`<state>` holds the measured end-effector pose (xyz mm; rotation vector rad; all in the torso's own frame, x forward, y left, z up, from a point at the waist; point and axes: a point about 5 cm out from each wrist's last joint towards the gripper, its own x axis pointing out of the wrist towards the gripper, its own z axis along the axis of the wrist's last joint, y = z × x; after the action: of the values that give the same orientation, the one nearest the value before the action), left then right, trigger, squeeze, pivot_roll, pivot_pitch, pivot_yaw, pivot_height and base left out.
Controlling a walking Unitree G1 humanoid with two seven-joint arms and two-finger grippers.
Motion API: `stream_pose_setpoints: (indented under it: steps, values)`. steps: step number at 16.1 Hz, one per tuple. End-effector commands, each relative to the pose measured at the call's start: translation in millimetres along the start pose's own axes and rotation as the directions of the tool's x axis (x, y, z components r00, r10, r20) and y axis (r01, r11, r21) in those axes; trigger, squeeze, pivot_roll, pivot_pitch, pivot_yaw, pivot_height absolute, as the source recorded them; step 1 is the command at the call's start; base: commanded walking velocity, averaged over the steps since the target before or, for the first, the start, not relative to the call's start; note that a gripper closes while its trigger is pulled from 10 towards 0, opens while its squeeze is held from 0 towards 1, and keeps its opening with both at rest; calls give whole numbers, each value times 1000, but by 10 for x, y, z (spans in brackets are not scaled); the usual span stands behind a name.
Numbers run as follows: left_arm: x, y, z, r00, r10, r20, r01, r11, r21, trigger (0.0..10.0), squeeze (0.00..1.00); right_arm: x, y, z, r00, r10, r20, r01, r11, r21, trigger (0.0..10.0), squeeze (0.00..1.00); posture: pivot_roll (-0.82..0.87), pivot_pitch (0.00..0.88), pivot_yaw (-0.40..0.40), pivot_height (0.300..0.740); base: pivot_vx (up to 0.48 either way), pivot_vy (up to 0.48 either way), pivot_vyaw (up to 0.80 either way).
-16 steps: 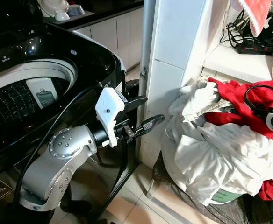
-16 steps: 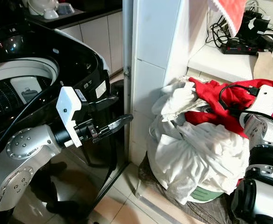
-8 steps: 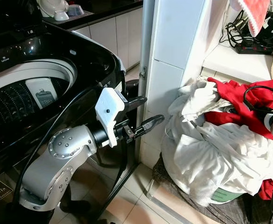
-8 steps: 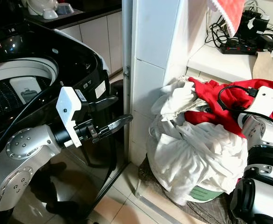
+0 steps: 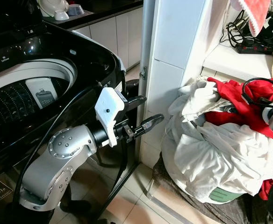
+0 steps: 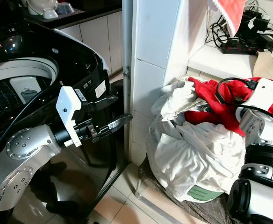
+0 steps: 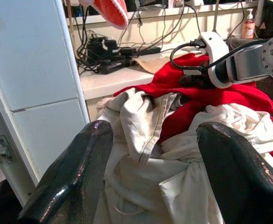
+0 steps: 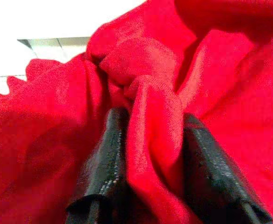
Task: Clothes washing
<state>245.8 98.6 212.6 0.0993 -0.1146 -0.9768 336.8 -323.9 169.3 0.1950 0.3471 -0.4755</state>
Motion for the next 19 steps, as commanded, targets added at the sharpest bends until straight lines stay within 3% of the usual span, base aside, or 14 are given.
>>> stream_pose_setpoints:
  steps: [1, 8, 13, 15, 16, 17, 18, 19]
  values:
    - [2, -1, 38, 1000, 2, 3, -3, 1000, 23, 10000, 0, -26, 6, 23, 1000, 6, 7, -6, 1000, 11, 0, 0, -11, 5, -7, 740, 0, 0, 0]
    - [10, 16, 40, 1000, 19, 10, -19, 1000, 23, 10000, 0, -106, 82, 41, 999, 35, 27, -35, 999, 14, 0, 0, -14, 5, -1, 740, 0, 0, 0]
    - [16, 102, 41, 995, 97, 25, -97, 995, 20, 10000, 0, -290, 301, 374, 976, 146, 164, -153, 988, 32, 0, 0, -22, 0, 1, 740, 0, 0, 0]
    - [38, 221, 72, 978, 200, 56, -202, 979, 31, 10000, 0, -404, 442, 510, 955, 223, 195, -227, 974, -1, 0, 0, -29, 0, 0, 740, 0, 0, 0]
    - [43, 363, 164, 946, 304, 115, -308, 951, 18, 10000, 0, -549, 675, 593, 908, 366, 203, -357, 931, -79, 0, 0, -30, 0, 0, 740, 0, 0, 0]
    - [39, 471, 274, 912, 366, 183, -375, 927, 12, 10000, 0, -723, 936, 597, 836, 521, 170, -496, 852, -169, 0, 0, -36, 0, 3, 740, 0, 0, 0]
    - [67, 520, 383, 898, 379, 225, -398, 916, 45, 10000, 0, -959, 1275, 514, 719, 688, 103, -658, 720, -221, 0, 0, -37, 0, 2, 740, 0, 0, 0]
    - [114, 506, 468, 897, 359, 259, -384, 922, 54, 10000, 188, -1191, 1561, 439, 586, 808, 62, -785, 585, -202, 0, 0, -37, 0, -5, 740, 0, 0, 0]
